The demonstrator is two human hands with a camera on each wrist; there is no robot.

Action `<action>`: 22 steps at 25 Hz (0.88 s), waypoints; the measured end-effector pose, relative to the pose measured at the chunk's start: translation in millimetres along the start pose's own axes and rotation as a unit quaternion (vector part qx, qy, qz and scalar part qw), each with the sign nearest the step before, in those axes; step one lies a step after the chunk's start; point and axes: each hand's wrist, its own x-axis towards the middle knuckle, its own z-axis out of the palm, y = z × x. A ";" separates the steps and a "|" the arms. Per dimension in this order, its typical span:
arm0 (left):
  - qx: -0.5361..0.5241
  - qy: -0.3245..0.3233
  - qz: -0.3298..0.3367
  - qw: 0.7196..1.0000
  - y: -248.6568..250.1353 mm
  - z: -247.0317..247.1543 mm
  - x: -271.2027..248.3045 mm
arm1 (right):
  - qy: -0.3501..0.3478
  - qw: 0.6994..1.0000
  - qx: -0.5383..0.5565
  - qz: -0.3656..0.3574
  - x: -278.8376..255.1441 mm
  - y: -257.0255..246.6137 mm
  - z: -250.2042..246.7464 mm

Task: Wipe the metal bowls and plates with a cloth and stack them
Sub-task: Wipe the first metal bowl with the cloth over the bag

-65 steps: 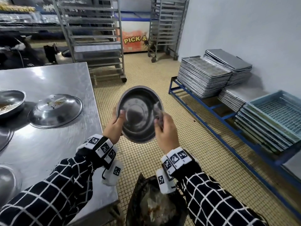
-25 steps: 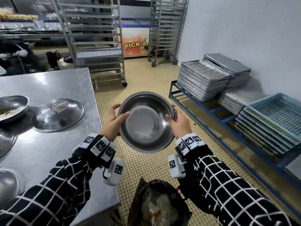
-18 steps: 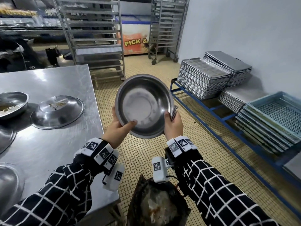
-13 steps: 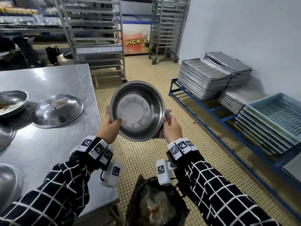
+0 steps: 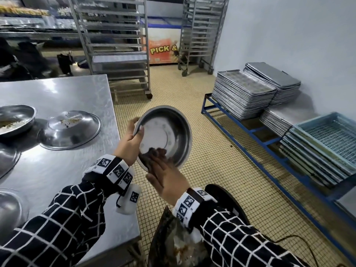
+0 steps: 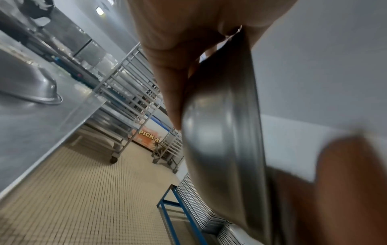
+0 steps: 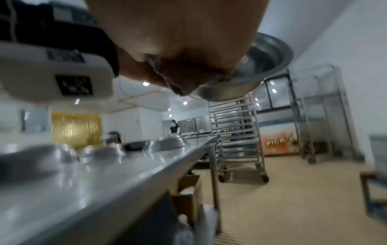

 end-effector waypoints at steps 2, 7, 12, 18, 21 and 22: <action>-0.017 0.002 -0.006 1.000 -3.9 -6.6 7.3 | 0.006 0.993 -0.118 -0.002 0.0 24.5 -3.8; 0.023 0.017 0.027 0.999 -0.3 4.4 8.0 | -0.015 0.994 -0.091 0.057 18.0 33.2 -11.7; 0.029 0.033 0.048 0.998 19.9 0.3 24.5 | 0.006 1.000 -0.004 0.021 19.1 12.7 -18.9; -0.004 -0.026 -0.004 1.000 21.4 0.0 17.8 | 0.091 0.976 -0.182 0.074 10.7 73.6 -52.6; -0.033 -0.029 -0.064 0.997 20.6 -1.2 16.7 | 0.138 0.983 -0.066 0.100 14.1 77.3 -64.1; -0.046 -0.035 -0.078 0.995 18.8 -3.5 16.6 | 0.147 0.983 -0.024 0.108 16.7 75.4 -68.1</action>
